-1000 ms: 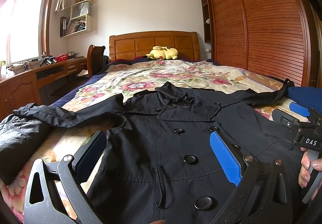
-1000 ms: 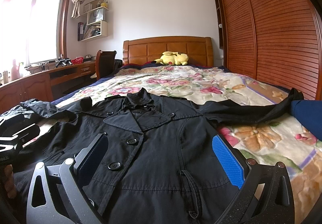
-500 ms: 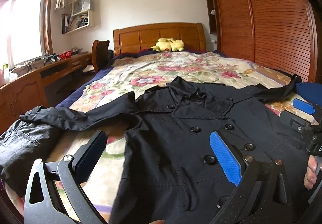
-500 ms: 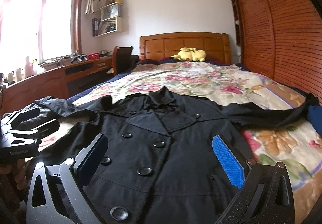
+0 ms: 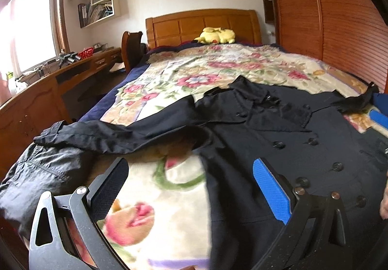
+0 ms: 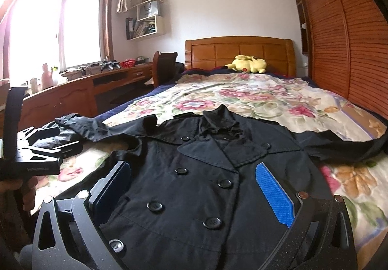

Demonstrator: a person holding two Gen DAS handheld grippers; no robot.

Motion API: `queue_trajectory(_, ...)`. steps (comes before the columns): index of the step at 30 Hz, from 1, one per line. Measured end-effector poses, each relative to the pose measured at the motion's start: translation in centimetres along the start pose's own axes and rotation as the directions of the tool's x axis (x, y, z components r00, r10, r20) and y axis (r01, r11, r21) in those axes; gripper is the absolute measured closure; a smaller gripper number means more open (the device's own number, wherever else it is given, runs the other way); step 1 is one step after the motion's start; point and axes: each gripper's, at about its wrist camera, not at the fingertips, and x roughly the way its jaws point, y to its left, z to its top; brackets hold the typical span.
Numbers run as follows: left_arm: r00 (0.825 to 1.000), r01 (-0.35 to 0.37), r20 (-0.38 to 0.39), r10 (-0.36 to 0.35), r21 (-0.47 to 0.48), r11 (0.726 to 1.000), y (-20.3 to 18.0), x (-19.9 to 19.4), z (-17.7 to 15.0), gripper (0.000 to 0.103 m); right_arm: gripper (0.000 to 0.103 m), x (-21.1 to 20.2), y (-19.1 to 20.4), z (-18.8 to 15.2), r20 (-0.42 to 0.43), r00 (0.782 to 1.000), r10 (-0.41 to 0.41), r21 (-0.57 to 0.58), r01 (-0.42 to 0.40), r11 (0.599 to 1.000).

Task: Fold large clothes
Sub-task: 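Move the left tool to the coat sleeve cuff and close on it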

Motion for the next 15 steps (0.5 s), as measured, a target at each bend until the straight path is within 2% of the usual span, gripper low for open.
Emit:
queue_trajectory(4, 0.999, -0.014, -0.044, 0.014, -0.002, 1.0, 2.2, 1.9, 0.0, 0.0, 0.0, 1.1, 0.7, 0.8, -0.023, 1.0, -0.01, -0.023, 0.009, 1.0)
queue_trajectory(15, 0.99, -0.047, -0.135, 0.047, -0.002, 0.999, 6.6, 7.7, 0.1, 0.0, 0.0, 4.8, 3.3, 3.8, -0.088, 0.996, 0.026, -0.095, -0.034, 0.995)
